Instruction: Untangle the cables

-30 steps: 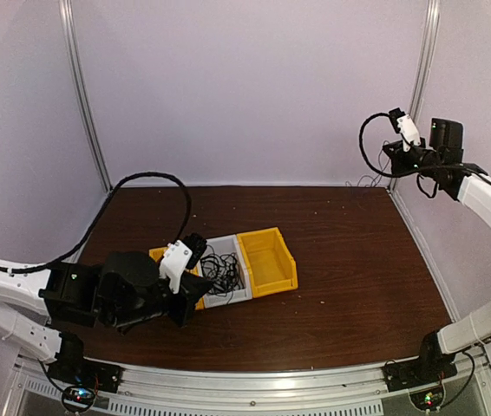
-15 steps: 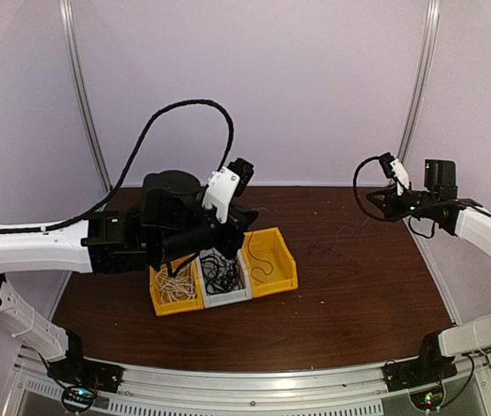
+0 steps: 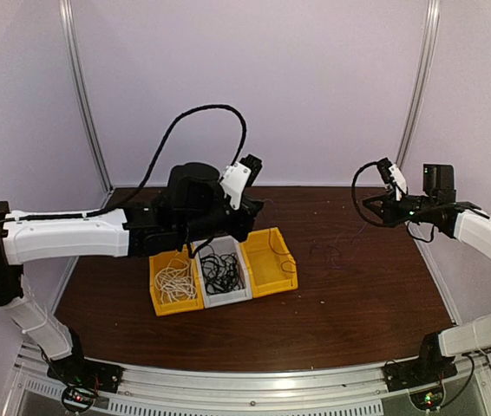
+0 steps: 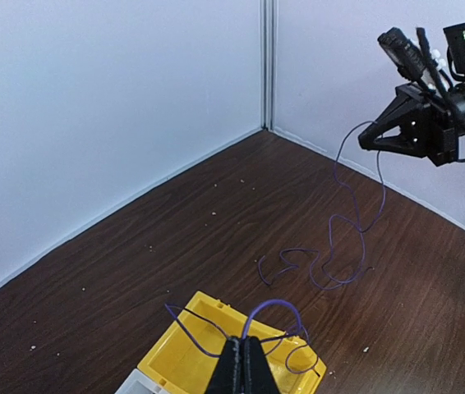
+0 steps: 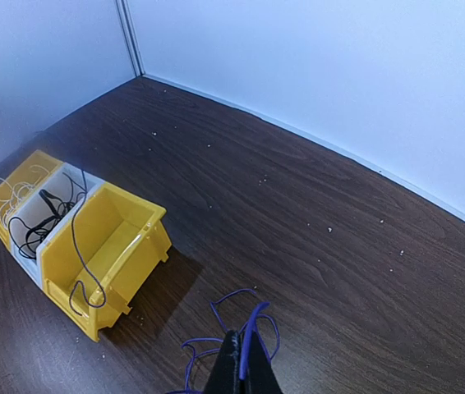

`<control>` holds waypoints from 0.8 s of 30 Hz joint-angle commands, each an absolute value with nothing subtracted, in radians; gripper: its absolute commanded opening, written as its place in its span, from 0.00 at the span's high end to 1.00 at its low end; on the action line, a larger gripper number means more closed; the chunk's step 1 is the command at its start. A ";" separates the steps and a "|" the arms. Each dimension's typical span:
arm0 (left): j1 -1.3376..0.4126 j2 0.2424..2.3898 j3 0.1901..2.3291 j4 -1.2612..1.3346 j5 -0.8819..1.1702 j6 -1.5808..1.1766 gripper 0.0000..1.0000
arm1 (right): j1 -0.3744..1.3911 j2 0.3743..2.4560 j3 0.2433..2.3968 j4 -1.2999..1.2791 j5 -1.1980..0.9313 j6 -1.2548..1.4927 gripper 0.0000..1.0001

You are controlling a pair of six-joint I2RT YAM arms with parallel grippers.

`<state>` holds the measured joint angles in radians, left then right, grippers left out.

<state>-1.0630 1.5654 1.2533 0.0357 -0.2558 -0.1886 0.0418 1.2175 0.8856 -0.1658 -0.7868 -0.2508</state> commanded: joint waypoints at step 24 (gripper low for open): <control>-0.959 1.955 1.300 0.133 -0.004 -0.258 1.00 | 0.049 1.248 0.895 -0.163 -0.838 -0.265 1.00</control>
